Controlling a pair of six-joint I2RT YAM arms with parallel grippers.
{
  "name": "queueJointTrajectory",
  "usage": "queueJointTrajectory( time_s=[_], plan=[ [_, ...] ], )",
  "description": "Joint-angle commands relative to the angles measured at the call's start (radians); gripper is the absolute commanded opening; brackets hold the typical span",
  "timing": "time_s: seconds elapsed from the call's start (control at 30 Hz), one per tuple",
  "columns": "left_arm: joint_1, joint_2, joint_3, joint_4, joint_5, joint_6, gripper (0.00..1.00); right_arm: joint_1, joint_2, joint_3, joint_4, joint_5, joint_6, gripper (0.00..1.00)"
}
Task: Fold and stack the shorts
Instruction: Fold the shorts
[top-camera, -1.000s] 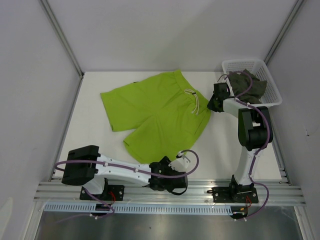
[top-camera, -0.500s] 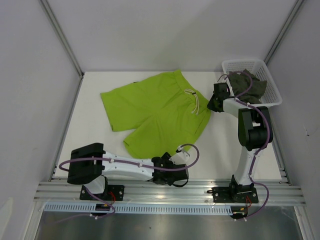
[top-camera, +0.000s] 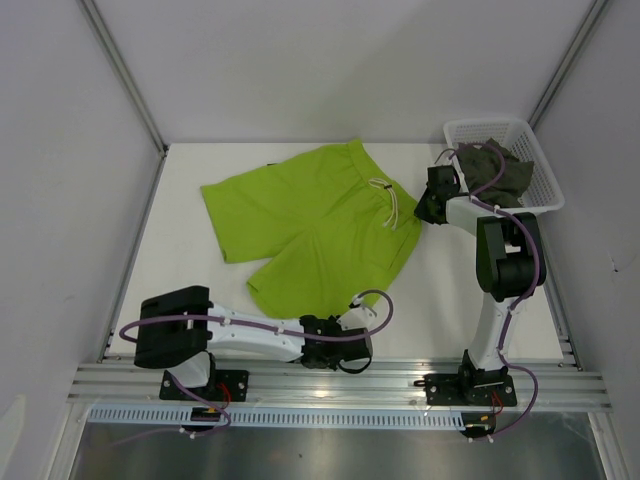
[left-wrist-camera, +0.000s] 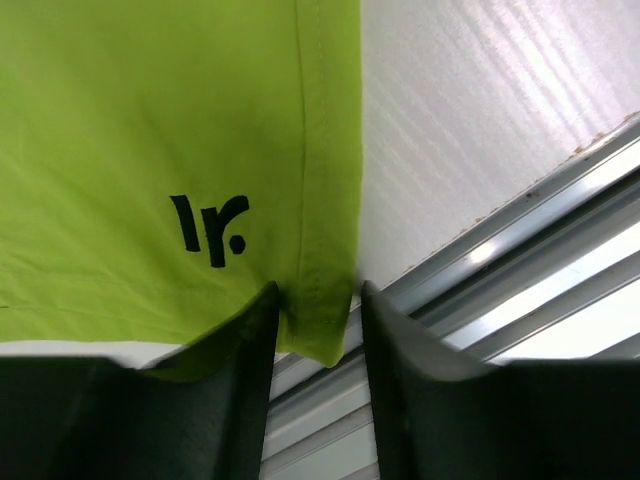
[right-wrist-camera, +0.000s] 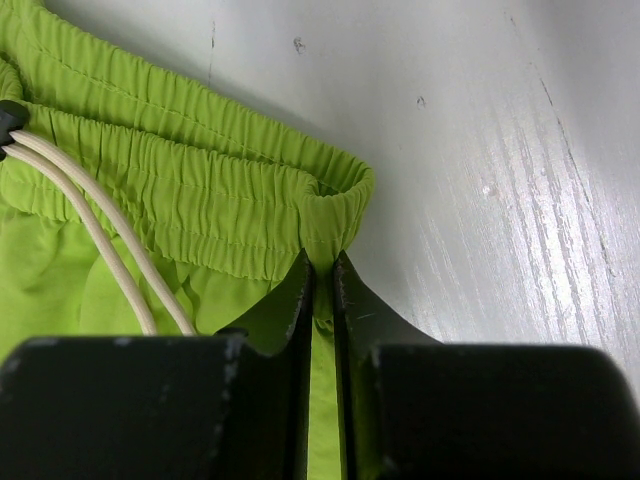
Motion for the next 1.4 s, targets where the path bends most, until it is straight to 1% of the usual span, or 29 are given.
queueJointTrajectory(
  time_s=[0.0, 0.07, 0.1, 0.17, 0.27, 0.3, 0.37, 0.43, 0.5, 0.57, 0.6, 0.7, 0.8, 0.9, 0.93, 0.97, 1.03, 1.07, 1.13, 1.17, 1.23, 1.27, 1.33, 1.37],
  plan=[
    [0.007, 0.007, -0.031, 0.025, 0.034, -0.013, 0.27, -0.008, 0.005, 0.006, -0.001, 0.004, 0.005, 0.0],
    [0.007, 0.002, -0.025, 0.027, 0.055, -0.01, 0.08, -0.008, -0.004, 0.003, -0.014, 0.012, -0.001, 0.0],
    [0.004, -0.002, -0.022, 0.028, 0.065, -0.005, 0.0, -0.008, -0.01, 0.006, -0.047, 0.019, 0.001, 0.0],
    [-0.002, -0.03, -0.017, 0.033, 0.087, 0.0, 0.0, -0.008, -0.023, 0.026, -0.087, 0.047, -0.009, 0.0],
    [-0.032, -0.086, -0.008, 0.045, 0.158, 0.003, 0.0, -0.01, -0.052, 0.052, -0.197, 0.087, -0.027, 0.0],
    [-0.057, -0.1, 0.009, 0.054, 0.192, 0.0, 0.0, -0.011, -0.066, 0.051, -0.245, 0.091, -0.032, 0.0],
    [-0.091, -0.12, 0.027, 0.051, 0.219, -0.014, 0.0, -0.011, -0.118, 0.022, -0.28, 0.094, -0.042, 0.0],
    [-0.157, -0.13, 0.087, 0.033, 0.23, -0.028, 0.0, -0.013, -0.164, -0.012, -0.317, 0.093, -0.048, 0.0],
    [-0.218, -0.116, 0.136, 0.022, 0.238, -0.042, 0.0, -0.014, -0.249, -0.065, -0.349, 0.099, -0.058, 0.0],
    [-0.254, -0.105, 0.193, 0.014, 0.253, -0.062, 0.0, -0.021, -0.34, -0.098, -0.38, 0.104, -0.065, 0.0],
    [-0.277, -0.102, 0.203, 0.013, 0.258, -0.069, 0.0, -0.024, -0.369, -0.122, -0.423, 0.105, -0.067, 0.0],
    [-0.3, -0.133, 0.207, 0.051, 0.292, -0.089, 0.0, -0.03, -0.476, -0.139, -0.51, 0.131, -0.067, 0.0],
    [-0.306, -0.22, 0.174, 0.106, 0.318, -0.114, 0.0, -0.031, -0.553, -0.11, -0.605, 0.185, -0.064, 0.0],
    [-0.305, -0.303, 0.156, 0.106, 0.307, -0.125, 0.0, -0.033, -0.579, -0.026, -0.687, 0.194, -0.07, 0.0],
    [-0.305, -0.324, 0.155, 0.093, 0.293, -0.128, 0.0, -0.033, -0.575, 0.041, -0.708, 0.179, -0.075, 0.0],
    [-0.3, -0.37, 0.151, 0.058, 0.257, -0.134, 0.0, -0.034, -0.567, 0.075, -0.744, 0.167, -0.076, 0.0],
    [-0.28, -0.425, 0.141, 0.028, 0.241, -0.137, 0.0, -0.033, -0.531, 0.171, -0.765, 0.125, -0.082, 0.0],
    [-0.25, -0.488, 0.133, 0.007, 0.238, -0.135, 0.0, -0.031, -0.517, 0.201, -0.781, 0.111, -0.082, 0.0],
    [-0.207, -0.553, 0.104, -0.018, 0.246, -0.128, 0.0, -0.028, -0.471, 0.256, -0.787, 0.058, -0.082, 0.0],
    [-0.15, -0.609, 0.098, -0.039, 0.249, -0.117, 0.0, -0.027, -0.455, 0.3, -0.787, 0.044, -0.078, 0.0],
    [-0.084, -0.659, 0.089, -0.108, 0.267, -0.084, 0.0, -0.027, -0.411, 0.337, -0.784, 0.007, -0.067, 0.0],
    [-0.008, -0.682, 0.093, -0.136, 0.272, -0.07, 0.0, -0.025, -0.396, 0.371, -0.779, -0.002, -0.055, 0.0],
    [0.075, -0.74, 0.096, -0.199, 0.288, -0.021, 0.0, -0.027, -0.368, 0.399, -0.767, -0.036, -0.038, 0.0],
    [0.164, -0.752, 0.096, -0.214, 0.299, -0.001, 0.0, -0.027, -0.347, 0.41, -0.747, -0.048, -0.03, 0.0]
  ],
)
